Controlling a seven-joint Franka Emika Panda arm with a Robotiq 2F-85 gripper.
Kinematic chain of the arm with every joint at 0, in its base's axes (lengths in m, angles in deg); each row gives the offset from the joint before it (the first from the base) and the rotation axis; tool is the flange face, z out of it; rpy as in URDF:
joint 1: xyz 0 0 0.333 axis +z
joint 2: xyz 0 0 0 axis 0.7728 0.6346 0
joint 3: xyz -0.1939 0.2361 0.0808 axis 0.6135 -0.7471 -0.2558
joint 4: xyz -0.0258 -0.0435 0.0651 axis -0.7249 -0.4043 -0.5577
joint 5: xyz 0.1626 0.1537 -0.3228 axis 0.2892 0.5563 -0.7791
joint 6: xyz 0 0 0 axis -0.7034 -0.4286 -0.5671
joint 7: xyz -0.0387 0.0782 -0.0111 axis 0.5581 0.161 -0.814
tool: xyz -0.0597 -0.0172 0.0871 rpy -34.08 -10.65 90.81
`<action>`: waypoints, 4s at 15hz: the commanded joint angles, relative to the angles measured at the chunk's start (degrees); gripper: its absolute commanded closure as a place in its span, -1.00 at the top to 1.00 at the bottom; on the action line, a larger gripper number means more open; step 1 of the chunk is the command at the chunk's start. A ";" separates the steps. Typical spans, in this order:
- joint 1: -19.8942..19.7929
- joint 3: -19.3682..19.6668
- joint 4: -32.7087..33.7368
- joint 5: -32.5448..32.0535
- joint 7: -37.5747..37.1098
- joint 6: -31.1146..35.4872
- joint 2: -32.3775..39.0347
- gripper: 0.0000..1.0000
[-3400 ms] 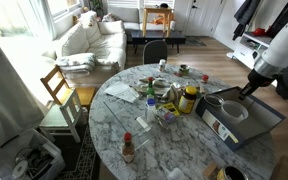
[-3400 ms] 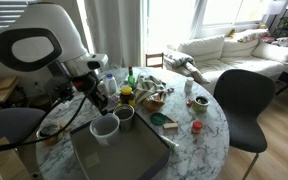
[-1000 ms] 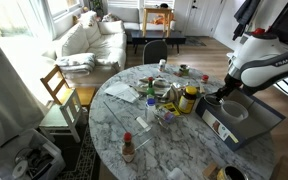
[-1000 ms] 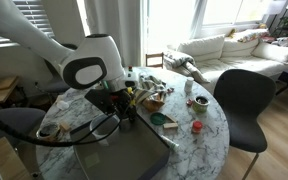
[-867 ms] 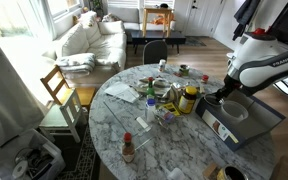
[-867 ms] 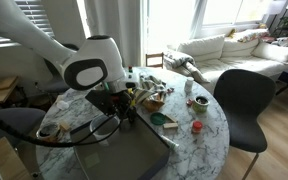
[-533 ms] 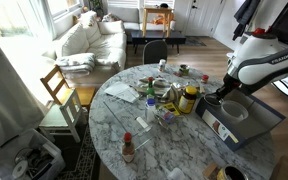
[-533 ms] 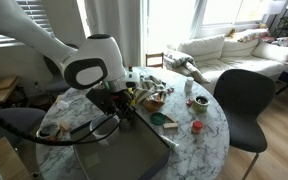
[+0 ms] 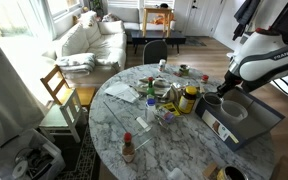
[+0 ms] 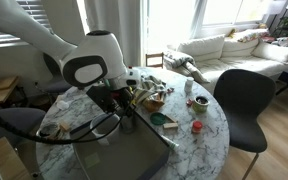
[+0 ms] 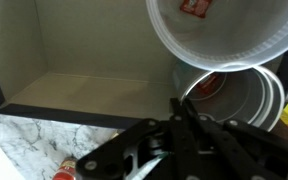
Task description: Pick up the red ketchup sachet from the table and put it in the silver cup, pick up the red ketchup sachet from the table and put it in the clear cup, pick up the silver cup and put it in the clear cup, pick up both the silver and clear cup and put them in the clear storage container
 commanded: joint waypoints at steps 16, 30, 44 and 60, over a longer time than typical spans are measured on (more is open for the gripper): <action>-0.47 4.76 -8.23 -1.03 2.33 -15.84 -31.09 -0.98; 2.23 9.25 -13.77 4.40 10.66 -5.62 -21.32 -0.98; 2.00 7.31 -13.60 4.54 9.30 3.66 -10.19 -0.05; -1.18 7.40 -13.51 1.34 6.30 6.48 -10.10 0.93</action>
